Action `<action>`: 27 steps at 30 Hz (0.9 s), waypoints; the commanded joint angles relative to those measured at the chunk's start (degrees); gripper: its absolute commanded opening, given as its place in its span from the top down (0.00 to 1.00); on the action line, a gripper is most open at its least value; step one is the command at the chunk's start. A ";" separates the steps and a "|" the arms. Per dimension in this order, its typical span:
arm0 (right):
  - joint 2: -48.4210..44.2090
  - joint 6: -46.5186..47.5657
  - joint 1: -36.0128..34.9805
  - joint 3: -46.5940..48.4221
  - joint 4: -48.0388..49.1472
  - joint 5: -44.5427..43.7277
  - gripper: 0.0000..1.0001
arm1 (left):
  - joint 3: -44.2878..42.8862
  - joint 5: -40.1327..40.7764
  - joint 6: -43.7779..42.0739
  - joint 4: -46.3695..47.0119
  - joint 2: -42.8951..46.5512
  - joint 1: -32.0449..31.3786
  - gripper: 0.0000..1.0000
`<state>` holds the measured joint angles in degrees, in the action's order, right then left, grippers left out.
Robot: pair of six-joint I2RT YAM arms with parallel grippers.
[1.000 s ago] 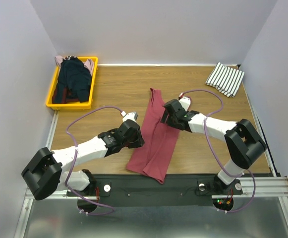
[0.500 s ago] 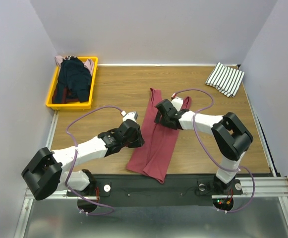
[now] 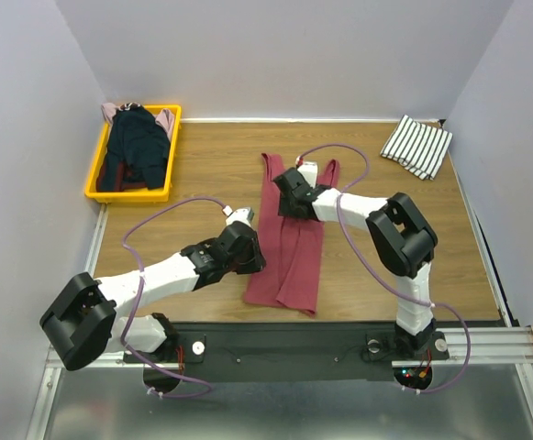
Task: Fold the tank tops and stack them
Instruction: Fold the tank top
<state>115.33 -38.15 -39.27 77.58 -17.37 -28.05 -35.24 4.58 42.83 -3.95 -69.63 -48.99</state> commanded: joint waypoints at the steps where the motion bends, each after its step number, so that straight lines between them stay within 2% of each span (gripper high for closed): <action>1: 5.34 8.61 2.61 4.41 -3.11 -0.33 0.29 | -0.18 0.52 -0.29 2.10 -0.42 0.47 0.67; 4: 7.98 12.83 4.54 8.63 -3.03 0.54 0.26 | 0.26 0.52 0.58 3.06 -1.21 1.35 0.67; 6: 7.81 14.77 4.90 11.01 -3.11 1.42 0.20 | 0.96 0.34 1.55 2.98 -1.57 2.14 0.67; 9: 5.36 15.39 4.90 12.15 -3.11 2.47 0.13 | 2.45 -1.06 3.49 3.59 -1.22 2.32 0.66; 12: -0.53 14.43 4.81 11.19 -3.11 4.58 0.12 | 4.12 -2.47 5.42 3.68 -0.34 2.41 0.64; 18: -15.90 9.24 4.90 0.31 -5.48 6.69 0.09 | 10.01 -6.14 9.20 5.88 2.65 2.32 0.57; 21: -24.49 5.30 4.90 -10.84 -6.10 8.18 0.10 | 11.95 -7.74 10.78 6.67 3.70 2.32 0.56; 22: -26.45 4.58 4.81 -17.14 -6.10 9.15 0.12 | 13.17 -8.09 11.92 7.19 4.23 2.32 0.56; 24: -31.90 1.86 4.81 -22.97 -6.01 11.87 0.17 | 14.49 -9.06 12.71 8.34 4.59 2.06 0.55; 27: -38.06 -1.22 4.29 -32.47 -5.93 14.60 0.21 | 14.41 -9.76 13.68 8.95 3.88 1.71 0.55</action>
<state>81.54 -33.54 -34.22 55.24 -21.50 -18.55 -21.80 -3.05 54.33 2.81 -66.02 -46.81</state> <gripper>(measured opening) 0.815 0.441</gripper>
